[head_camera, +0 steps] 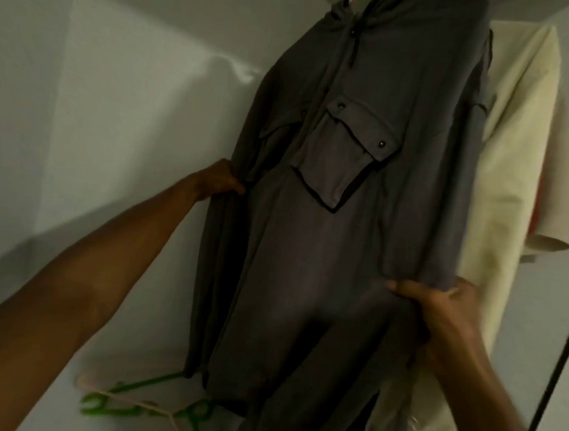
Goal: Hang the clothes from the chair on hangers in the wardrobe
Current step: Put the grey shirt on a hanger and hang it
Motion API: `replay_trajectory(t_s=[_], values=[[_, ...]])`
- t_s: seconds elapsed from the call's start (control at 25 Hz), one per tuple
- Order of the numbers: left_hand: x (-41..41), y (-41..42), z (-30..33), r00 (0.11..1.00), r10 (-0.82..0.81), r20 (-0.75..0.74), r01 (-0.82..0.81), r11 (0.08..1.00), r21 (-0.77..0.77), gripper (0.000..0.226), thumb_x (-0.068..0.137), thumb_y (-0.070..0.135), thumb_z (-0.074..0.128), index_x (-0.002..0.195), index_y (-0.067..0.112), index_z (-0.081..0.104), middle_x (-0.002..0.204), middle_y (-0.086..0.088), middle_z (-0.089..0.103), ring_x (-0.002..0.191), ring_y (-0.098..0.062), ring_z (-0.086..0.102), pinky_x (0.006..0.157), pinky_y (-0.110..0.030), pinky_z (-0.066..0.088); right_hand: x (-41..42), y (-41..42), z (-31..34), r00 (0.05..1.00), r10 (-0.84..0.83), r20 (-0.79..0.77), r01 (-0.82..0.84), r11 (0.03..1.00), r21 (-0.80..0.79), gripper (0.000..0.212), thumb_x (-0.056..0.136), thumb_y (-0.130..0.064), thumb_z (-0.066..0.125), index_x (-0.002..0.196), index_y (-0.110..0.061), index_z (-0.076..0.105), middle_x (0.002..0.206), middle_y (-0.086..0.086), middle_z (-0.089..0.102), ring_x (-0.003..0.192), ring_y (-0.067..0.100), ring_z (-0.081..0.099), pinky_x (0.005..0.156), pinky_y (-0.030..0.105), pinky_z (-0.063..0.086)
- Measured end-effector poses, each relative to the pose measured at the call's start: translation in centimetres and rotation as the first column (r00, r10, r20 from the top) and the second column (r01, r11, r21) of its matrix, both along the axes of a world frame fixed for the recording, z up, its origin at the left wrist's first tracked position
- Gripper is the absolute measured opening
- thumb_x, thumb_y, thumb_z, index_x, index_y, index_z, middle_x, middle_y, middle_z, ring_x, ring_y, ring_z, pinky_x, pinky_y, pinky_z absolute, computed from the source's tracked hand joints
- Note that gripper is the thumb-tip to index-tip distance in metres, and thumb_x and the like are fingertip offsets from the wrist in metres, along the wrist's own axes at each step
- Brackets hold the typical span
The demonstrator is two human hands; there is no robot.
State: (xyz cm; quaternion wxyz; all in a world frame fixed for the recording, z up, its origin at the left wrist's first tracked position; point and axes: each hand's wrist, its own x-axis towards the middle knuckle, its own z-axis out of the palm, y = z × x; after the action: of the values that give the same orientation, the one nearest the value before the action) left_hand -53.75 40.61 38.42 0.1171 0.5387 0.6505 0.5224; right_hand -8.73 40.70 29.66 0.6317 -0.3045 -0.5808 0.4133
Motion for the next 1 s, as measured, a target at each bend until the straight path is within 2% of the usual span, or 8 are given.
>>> replay_trajectory(t_s=[0.12, 0.28, 0.4, 0.52, 0.64, 0.72, 0.84, 1.0], values=[[-2.2, 0.0, 0.8, 0.930, 0.365, -0.051, -0.362, 0.931, 0.054, 0.084, 0.065, 0.026, 0.091, 0.136, 0.000, 0.055, 0.129, -0.017, 0.062, 0.109, -0.032, 0.064, 0.091, -0.038, 0.058, 3.8, 1.3, -0.1, 0.992, -0.066, -0.111, 0.064, 0.998, -0.024, 0.025, 0.069, 0.004, 0.079, 0.089, -0.007, 0.070, 0.094, 0.018, 0.073, 0.084, 0.036, 0.071, 0.064, 0.036, 0.062], [0.4, 2.1, -0.6, 0.874, 0.476, -0.100, -0.461, 0.876, 0.144, 0.058, 0.081, 0.027, 0.080, 0.129, 0.001, 0.059, 0.125, -0.020, 0.065, 0.107, -0.032, 0.066, 0.089, -0.037, 0.056, 3.9, 2.1, -1.7, 0.993, -0.086, -0.076, 0.086, 0.996, -0.015, 0.038, 0.068, 0.001, 0.078, 0.105, -0.002, 0.070, 0.102, 0.021, 0.073, 0.093, 0.041, 0.071, 0.085, 0.053, 0.060], [3.0, 3.2, -2.9, 0.822, 0.565, -0.069, -0.556, 0.823, 0.115, 0.059, 0.086, 0.037, 0.076, 0.129, 0.001, 0.056, 0.126, -0.020, 0.064, 0.112, -0.035, 0.065, 0.089, -0.040, 0.052, 3.0, 1.8, -3.3, 0.987, -0.159, 0.015, 0.158, 0.986, 0.056, 0.039, 0.074, 0.006, 0.073, 0.110, -0.009, 0.068, 0.094, 0.008, 0.072, 0.086, 0.032, 0.070, 0.084, 0.046, 0.059], [4.5, 3.8, -6.0, 0.712, 0.699, -0.065, -0.700, 0.714, 0.017, 0.076, 0.095, 0.038, 0.067, 0.150, -0.001, 0.032, 0.147, -0.024, 0.047, 0.131, -0.039, 0.051, 0.106, -0.050, 0.043, 3.7, 1.9, -4.1, 0.981, -0.164, 0.107, 0.158, 0.985, 0.067, 0.036, 0.078, 0.003, 0.073, 0.112, -0.009, 0.068, 0.094, 0.005, 0.072, 0.084, 0.024, 0.069, 0.086, 0.048, 0.059], [7.1, 3.8, -8.5, 0.567, 0.771, -0.292, -0.724, 0.635, 0.269, 0.065, 0.109, 0.029, 0.035, 0.160, 0.001, 0.008, 0.163, -0.028, 0.022, 0.141, -0.042, 0.040, 0.110, -0.053, 0.042, 4.3, 2.6, -5.0, 0.993, -0.052, 0.102, 0.052, 0.999, 0.008, 0.047, 0.080, 0.000, 0.073, 0.125, -0.010, 0.064, 0.107, 0.009, 0.072, 0.095, 0.028, 0.070, 0.087, 0.047, 0.059], [9.3, 2.8, -9.3, 0.618, 0.658, -0.430, -0.564, 0.753, 0.339, 0.082, 0.103, 0.047, 0.046, 0.162, 0.013, 0.000, 0.165, -0.023, 0.016, 0.142, -0.041, 0.037, 0.110, -0.054, 0.040, 4.0, 2.3, -5.3, 0.993, 0.026, 0.112, -0.025, 1.000, -0.013, 0.052, 0.082, 0.002, 0.069, 0.131, -0.010, 0.059, 0.110, 0.006, 0.070, 0.098, 0.027, 0.068, 0.084, 0.040, 0.057], [11.3, 0.8, -10.5, 0.889, 0.434, -0.148, -0.425, 0.901, 0.092, 0.082, 0.100, 0.062, 0.045, 0.163, 0.022, 0.009, 0.164, -0.014, 0.025, 0.139, -0.037, 0.041, 0.115, -0.049, 0.037, 3.8, 1.3, -5.4, 0.980, 0.153, 0.130, -0.149, 0.988, -0.037, 0.046, 0.082, 0.003, 0.064, 0.123, -0.017, 0.055, 0.104, -0.005, 0.065, 0.095, 0.016, 0.064, 0.077, 0.032, 0.054], [10.2, -1.1, -14.1, 0.828, 0.493, -0.267, -0.530, 0.843, -0.087, 0.042, 0.104, 0.031, 0.048, 0.137, 0.005, 0.048, 0.133, -0.017, 0.059, 0.112, -0.034, 0.061, 0.082, -0.031, 0.046, 5.3, 1.4, -6.3, 0.950, 0.277, 0.144, -0.274, 0.961, -0.043, 0.063, 0.062, -0.018, 0.063, 0.124, -0.027, 0.051, 0.107, -0.014, 0.062, 0.095, 0.004, 0.060, 0.076, 0.024, 0.051]])
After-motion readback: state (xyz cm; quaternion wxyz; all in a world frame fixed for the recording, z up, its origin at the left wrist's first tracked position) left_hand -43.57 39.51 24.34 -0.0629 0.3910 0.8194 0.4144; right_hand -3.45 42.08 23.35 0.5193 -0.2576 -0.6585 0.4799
